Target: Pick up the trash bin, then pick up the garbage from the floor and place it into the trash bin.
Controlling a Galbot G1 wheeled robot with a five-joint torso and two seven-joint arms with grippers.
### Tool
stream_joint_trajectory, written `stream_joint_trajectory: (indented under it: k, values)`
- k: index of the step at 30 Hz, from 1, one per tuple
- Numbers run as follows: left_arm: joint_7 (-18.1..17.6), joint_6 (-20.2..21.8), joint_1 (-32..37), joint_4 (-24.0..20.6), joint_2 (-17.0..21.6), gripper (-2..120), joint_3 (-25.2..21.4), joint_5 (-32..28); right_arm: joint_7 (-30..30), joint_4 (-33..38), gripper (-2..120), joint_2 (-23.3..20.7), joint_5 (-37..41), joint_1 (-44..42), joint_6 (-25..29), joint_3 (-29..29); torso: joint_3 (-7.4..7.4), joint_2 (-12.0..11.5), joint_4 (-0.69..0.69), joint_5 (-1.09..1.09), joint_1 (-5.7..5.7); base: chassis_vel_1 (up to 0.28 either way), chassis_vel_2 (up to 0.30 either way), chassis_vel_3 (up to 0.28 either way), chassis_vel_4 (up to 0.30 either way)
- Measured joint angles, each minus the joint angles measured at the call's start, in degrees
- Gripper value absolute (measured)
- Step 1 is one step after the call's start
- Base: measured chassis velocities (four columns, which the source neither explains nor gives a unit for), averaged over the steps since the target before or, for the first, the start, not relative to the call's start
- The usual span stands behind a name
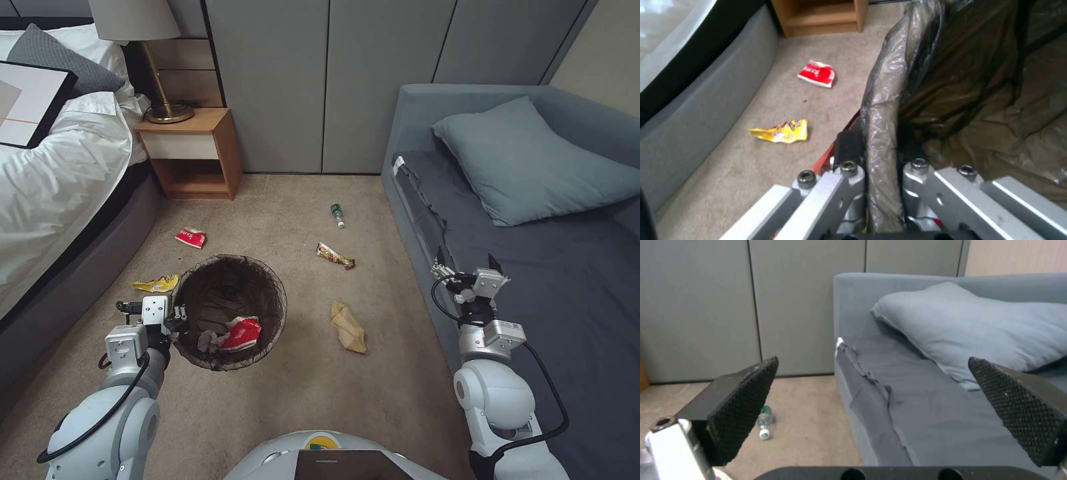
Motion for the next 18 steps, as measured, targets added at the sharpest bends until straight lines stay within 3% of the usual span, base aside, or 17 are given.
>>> stream_joint_trajectory:
  k: [18]
  values:
    - [-0.19,0.00,-0.13,-0.13,-0.02,4,-0.07,-0.11,-0.06,-0.15,100,0.08,0.00,-0.03,-0.38,0.13,0.00,0.00,0.00,0.01,0.00,-0.108,0.114,0.114,-0.111]
